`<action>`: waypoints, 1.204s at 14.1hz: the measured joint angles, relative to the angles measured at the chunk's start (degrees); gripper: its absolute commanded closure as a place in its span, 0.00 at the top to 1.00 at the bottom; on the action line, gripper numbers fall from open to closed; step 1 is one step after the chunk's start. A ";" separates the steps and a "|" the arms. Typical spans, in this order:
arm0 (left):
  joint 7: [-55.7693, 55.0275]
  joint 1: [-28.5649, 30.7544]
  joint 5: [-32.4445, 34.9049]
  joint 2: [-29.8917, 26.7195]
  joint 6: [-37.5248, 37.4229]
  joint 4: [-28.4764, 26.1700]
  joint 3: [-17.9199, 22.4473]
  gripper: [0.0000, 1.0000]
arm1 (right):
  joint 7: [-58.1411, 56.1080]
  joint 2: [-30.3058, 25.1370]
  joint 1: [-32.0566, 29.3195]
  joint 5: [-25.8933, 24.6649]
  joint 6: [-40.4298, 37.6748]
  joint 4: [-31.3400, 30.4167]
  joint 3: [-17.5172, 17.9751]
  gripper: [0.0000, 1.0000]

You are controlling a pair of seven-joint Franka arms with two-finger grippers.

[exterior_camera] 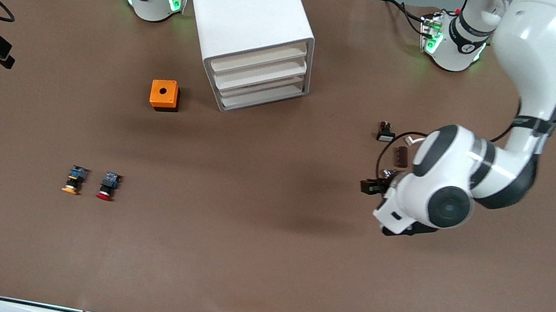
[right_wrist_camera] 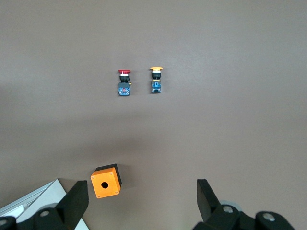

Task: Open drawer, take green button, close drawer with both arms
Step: 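Move the left gripper toward the white cabinet's drawer handle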

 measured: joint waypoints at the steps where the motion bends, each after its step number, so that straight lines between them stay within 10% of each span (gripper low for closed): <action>1: -1.58 -1.51 -0.03 1.34 1.22 0.18 -0.01 1.00 | 0.00 0.00 0.00 0.00 0.00 -0.01 -0.01 1.00; 17: -44.31 -7.68 -24.49 11.68 7.69 0.79 -0.01 1.00 | 0.00 0.00 -0.02 0.00 0.00 -0.08 -0.19 1.00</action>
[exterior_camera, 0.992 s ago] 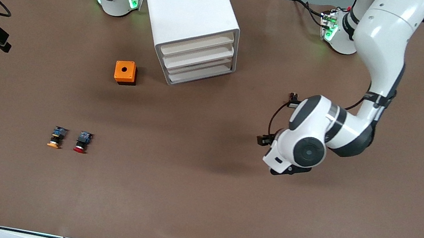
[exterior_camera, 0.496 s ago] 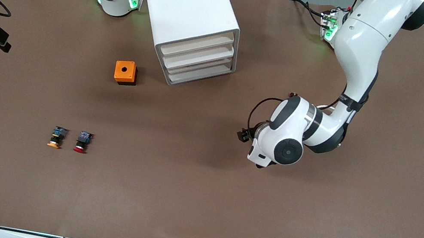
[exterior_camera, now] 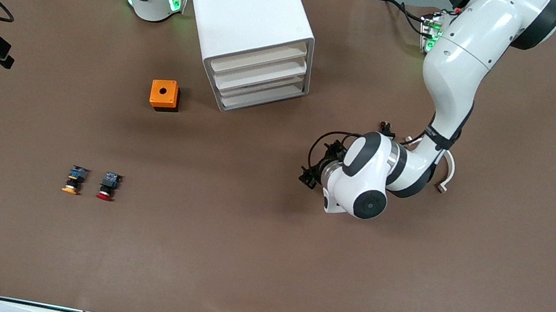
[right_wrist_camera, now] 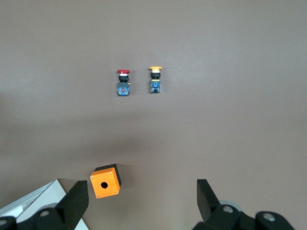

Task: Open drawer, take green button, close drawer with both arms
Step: 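Move the left gripper toward the white cabinet's drawer handle, then grasp the drawer handle with the left gripper and pull it open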

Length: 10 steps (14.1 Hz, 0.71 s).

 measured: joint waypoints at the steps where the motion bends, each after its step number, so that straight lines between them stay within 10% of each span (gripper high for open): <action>1: -3.24 -0.41 -1.42 0.35 -0.05 -0.04 -0.02 1.00 | 0.00 0.00 0.00 0.00 0.00 -0.01 -0.03 1.00; 10: -22.99 -5.52 -13.86 2.61 -5.95 -3.21 -1.26 0.90 | 0.00 0.00 -0.01 0.00 -0.09 -0.09 -0.10 1.00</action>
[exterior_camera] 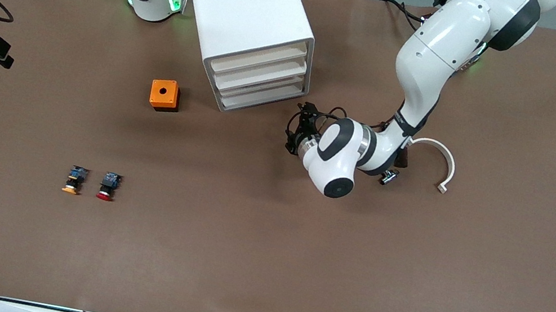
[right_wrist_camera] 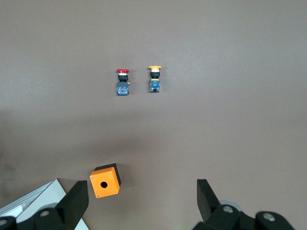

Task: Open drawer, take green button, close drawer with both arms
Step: 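Grasp the drawer handle with the left gripper and pull it open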

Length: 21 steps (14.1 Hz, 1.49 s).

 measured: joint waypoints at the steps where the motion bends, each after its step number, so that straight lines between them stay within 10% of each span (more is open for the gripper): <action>1: -2.19 -0.18 -1.55 0.00 -0.27 0.00 -0.06 0.80 | 0.00 0.00 0.00 0.00 -0.01 0.00 0.00 1.00; 3: -5.85 -0.49 -4.63 0.04 -0.83 -0.20 -0.19 0.63 | 0.00 0.00 0.00 0.00 -0.03 -0.01 -0.01 1.00; 11: -16.15 -3.31 -9.11 0.63 -2.87 -1.25 -1.60 0.55 | 0.00 0.00 -0.01 0.00 -0.12 -0.03 -0.07 1.00; 17: -19.40 -4.26 -9.26 1.59 -4.67 -1.34 -1.67 0.14 | 0.00 0.00 -0.18 0.00 -0.32 -0.04 -0.19 1.00; 21: -21.60 -4.15 -9.64 1.64 -5.62 -0.94 -1.40 0.12 | 0.00 0.00 -0.19 0.00 0.11 -0.04 -0.10 1.00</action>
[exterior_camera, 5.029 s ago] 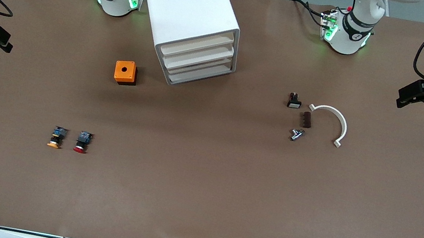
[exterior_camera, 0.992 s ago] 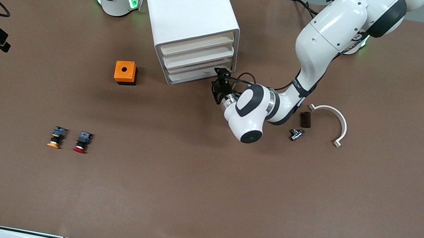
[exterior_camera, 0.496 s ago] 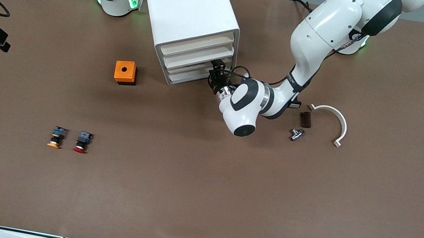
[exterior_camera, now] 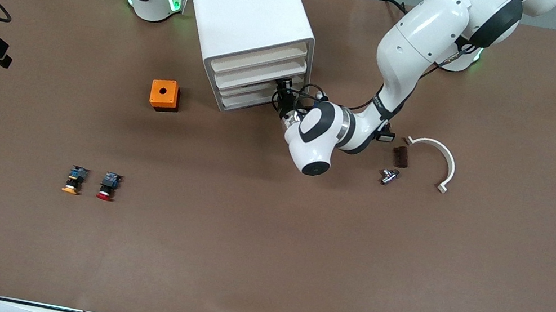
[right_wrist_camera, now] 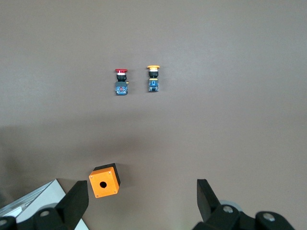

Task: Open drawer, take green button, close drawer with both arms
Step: 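Grasp the drawer handle with the left gripper and pull it open, then reach the right gripper toward the drawer while the left gripper holds it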

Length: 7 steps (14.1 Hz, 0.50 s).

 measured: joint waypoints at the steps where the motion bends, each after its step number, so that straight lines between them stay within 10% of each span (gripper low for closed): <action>1: 0.00 0.32 0.00 0.00 0.00 0.06 0.08 0.12 | 0.00 0.00 0.00 0.07 0.43 0.00 0.12 1.00; 7: 3.62 6.56 0.06 0.06 0.05 1.40 0.98 0.15 | -1.31 1.94 0.00 1.65 2.27 -0.88 0.45 1.00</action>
